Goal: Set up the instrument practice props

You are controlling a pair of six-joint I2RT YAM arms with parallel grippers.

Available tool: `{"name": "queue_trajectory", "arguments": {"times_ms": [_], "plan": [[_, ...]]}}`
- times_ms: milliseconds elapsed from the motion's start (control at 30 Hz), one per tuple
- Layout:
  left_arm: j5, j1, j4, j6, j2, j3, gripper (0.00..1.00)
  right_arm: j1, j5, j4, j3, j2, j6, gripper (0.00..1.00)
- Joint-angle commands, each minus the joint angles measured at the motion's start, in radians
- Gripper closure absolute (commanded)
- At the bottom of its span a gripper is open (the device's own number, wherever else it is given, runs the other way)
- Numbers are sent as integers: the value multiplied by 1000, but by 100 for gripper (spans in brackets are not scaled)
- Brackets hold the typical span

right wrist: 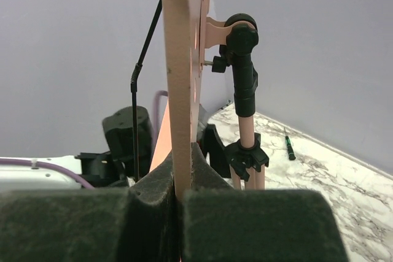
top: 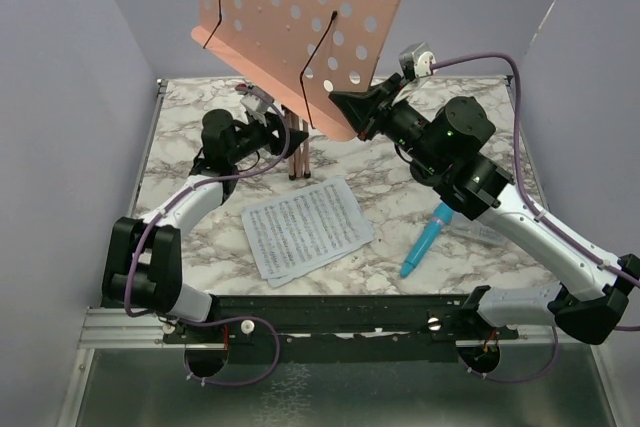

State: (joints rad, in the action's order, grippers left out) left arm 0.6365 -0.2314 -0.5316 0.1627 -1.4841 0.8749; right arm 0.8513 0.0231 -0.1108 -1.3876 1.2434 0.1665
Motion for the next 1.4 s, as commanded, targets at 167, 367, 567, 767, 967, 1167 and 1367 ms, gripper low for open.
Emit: {"name": "queue_trajectory", "arguments": {"times_ms": [167,367,567,767,967,1167,1367], "plan": [[63,-5,-288,134,170,-56,15,5,40,45,-15,-21,0,100],[50,-5,-534,246,180,-111,16,4,56,49,-16,-24,7,100],[-12,-4,-697,320,138,-123,21,4,57,46,-7,-36,11,100],[-12,-4,-725,343,91,-62,26,4,72,54,-21,-31,15,99],[-18,-5,-725,349,54,-12,40,4,81,56,-22,-32,23,100],[-71,-4,-696,330,16,15,44,4,90,56,-22,-35,33,100],[-62,-6,-685,319,-23,60,48,4,93,62,-28,-34,34,100]]}}
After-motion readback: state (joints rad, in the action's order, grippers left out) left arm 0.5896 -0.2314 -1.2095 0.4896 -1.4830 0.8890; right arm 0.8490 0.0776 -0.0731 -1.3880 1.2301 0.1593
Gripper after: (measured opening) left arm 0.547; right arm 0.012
